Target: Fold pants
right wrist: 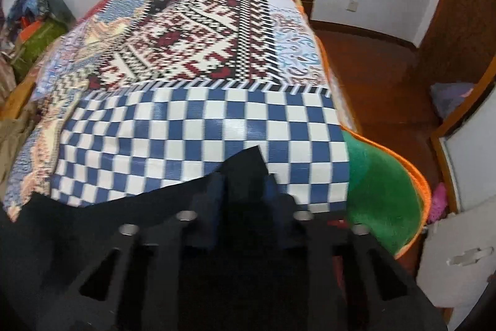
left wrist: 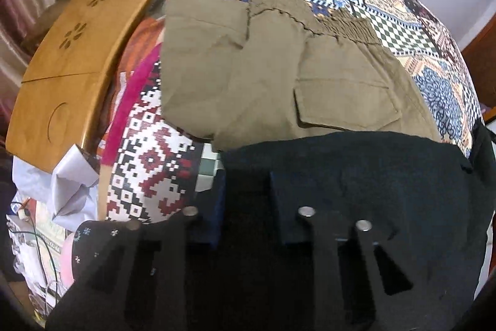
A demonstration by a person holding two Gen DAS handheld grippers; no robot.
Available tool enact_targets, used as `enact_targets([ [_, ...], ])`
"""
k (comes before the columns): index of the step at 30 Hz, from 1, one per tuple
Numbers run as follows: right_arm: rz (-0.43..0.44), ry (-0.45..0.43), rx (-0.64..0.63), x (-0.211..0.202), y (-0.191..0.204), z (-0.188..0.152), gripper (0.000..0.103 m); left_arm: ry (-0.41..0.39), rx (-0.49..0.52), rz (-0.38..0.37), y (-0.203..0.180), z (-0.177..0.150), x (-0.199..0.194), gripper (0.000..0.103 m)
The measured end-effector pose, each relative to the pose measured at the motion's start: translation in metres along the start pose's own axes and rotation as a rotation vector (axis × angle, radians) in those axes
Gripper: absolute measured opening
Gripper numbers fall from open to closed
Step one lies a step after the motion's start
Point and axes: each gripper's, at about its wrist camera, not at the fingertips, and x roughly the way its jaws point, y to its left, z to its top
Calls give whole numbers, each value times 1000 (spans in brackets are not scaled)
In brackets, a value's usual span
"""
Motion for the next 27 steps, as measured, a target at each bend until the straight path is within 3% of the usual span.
enact_targets([
  [4,5,-51,18,-12,4,0,12,-28,-13,15,3,-4,-8,16],
  [5,7,-63,25,-17,1,0,11,-37,-9,32,2,-5,-11,9],
  [15,12,-237,112,-93,-34,13,10,-168,-42,57,14,-5,-70,6],
  [17,20,-264,116,-106,-35,14,10,-213,-54,53,16,-1,-88,1],
  [22,22,-324,93,-135,-28,15,9,-312,-62,64,20,4,-129,0],
  [24,30,-332,84,-141,-23,15,9,-316,-60,42,20,4,-137,0],
  [27,29,-328,68,-143,-17,11,9,-253,-47,7,18,4,-127,3],
])
